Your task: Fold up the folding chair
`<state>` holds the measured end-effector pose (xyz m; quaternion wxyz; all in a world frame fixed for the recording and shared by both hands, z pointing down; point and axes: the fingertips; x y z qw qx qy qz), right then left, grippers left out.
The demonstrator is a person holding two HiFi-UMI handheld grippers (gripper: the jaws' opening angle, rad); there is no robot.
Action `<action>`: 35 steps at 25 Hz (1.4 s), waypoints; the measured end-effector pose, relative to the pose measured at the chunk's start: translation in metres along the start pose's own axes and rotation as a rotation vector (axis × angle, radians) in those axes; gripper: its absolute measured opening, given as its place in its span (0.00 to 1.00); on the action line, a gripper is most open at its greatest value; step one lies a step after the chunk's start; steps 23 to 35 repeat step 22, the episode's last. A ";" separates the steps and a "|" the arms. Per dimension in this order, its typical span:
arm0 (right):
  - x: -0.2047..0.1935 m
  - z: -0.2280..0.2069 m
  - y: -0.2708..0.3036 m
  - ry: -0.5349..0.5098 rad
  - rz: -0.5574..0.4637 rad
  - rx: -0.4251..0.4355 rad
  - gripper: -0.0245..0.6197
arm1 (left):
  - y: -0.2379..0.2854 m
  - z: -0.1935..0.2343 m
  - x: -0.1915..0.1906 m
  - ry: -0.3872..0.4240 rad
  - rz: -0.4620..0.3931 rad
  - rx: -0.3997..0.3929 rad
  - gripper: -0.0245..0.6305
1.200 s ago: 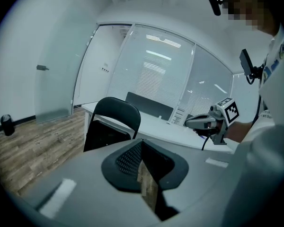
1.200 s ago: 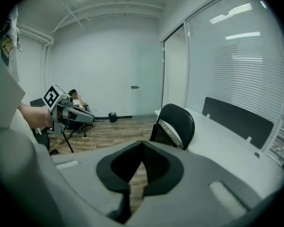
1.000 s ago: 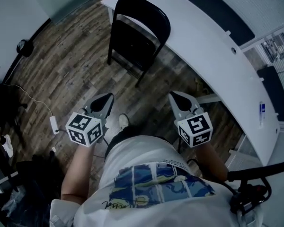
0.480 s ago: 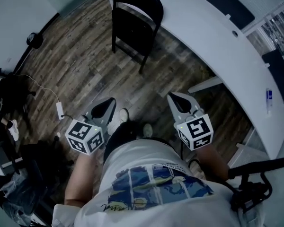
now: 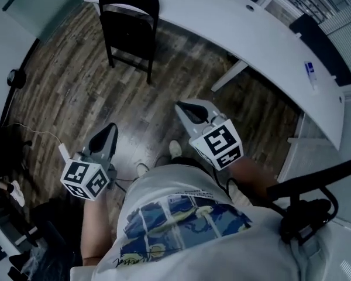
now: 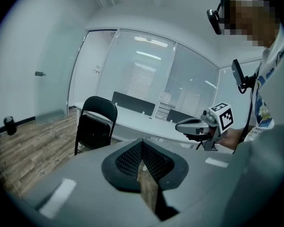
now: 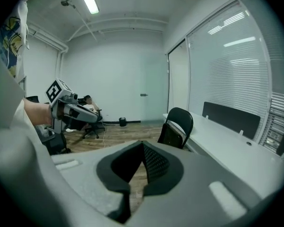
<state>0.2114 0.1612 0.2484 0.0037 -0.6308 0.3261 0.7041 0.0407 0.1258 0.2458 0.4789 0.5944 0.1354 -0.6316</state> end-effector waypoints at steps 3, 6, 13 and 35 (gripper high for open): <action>0.003 0.034 0.001 -0.005 -0.003 0.006 0.04 | -0.026 0.004 -0.010 0.003 -0.002 -0.015 0.04; 0.005 0.067 0.006 -0.001 0.001 0.011 0.04 | -0.051 0.012 -0.024 -0.002 0.007 -0.029 0.04; 0.013 0.127 0.017 -0.007 0.018 0.006 0.04 | -0.099 0.034 -0.044 -0.020 0.018 -0.058 0.04; 0.014 0.195 0.024 -0.003 0.025 -0.011 0.04 | -0.150 0.052 -0.073 -0.025 0.035 -0.103 0.04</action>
Point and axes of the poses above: the fingertips, and each gripper's own axes: y forward along the fingers, z to its left, x out of its top, and after that the axes turned 3 degrees about x, right-handed
